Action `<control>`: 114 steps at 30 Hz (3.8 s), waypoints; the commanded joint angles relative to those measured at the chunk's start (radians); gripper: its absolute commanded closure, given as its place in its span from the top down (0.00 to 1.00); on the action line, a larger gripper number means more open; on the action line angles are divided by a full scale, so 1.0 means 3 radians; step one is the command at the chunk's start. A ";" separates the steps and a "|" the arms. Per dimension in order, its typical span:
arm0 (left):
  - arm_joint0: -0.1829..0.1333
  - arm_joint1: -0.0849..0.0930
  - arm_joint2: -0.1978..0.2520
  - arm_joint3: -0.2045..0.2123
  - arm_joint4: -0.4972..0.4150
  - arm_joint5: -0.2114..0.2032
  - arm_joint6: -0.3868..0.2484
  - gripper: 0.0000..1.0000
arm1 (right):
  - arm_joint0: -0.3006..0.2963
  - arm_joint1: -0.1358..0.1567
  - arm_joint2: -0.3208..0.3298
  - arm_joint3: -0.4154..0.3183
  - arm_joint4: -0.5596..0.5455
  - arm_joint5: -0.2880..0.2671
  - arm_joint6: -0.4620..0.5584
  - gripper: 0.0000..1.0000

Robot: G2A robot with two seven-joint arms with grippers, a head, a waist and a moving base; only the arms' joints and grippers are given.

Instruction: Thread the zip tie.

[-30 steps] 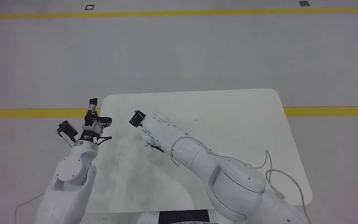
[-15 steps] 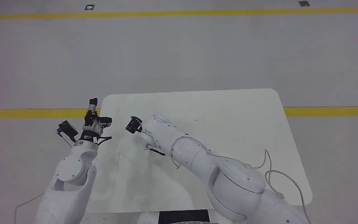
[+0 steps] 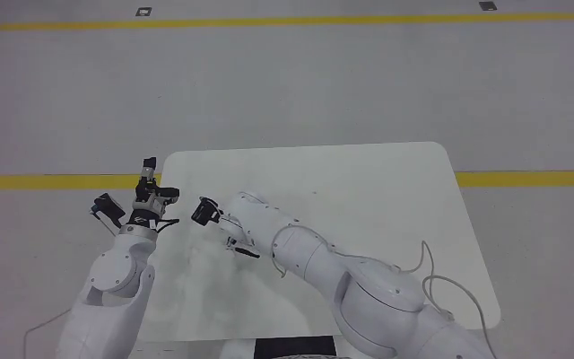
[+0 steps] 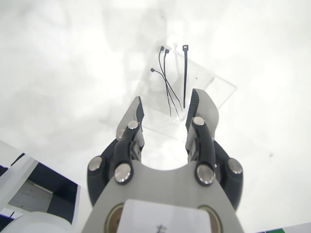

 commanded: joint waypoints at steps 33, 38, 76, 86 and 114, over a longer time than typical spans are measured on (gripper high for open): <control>0.0000 0.0000 0.0000 0.0000 0.0000 0.0000 0.0000 1.00 | 0.0112 -0.0049 -0.0514 -0.0023 0.0154 0.0489 -0.0180 0.22; 0.0000 0.0000 0.0000 0.0000 0.0000 0.0000 0.0000 1.00 | 0.0099 -0.0054 -0.0514 -0.0018 0.0133 0.0480 -0.0219 0.14; 0.0000 0.0000 0.0000 0.0000 0.0000 0.0000 0.0000 1.00 | 0.0038 -0.0074 -0.0514 0.0103 0.0237 0.0526 -0.0243 0.17; 0.0000 0.0000 0.0000 0.0000 0.0000 0.0000 0.0000 1.00 | 0.0044 -0.0077 -0.0514 0.0116 0.0239 0.0573 -0.0256 0.23; 0.0000 0.0000 0.0000 0.0000 0.0000 0.0000 0.0000 1.00 | 0.0037 -0.0084 -0.0514 0.0188 0.0321 0.0454 -0.0280 0.09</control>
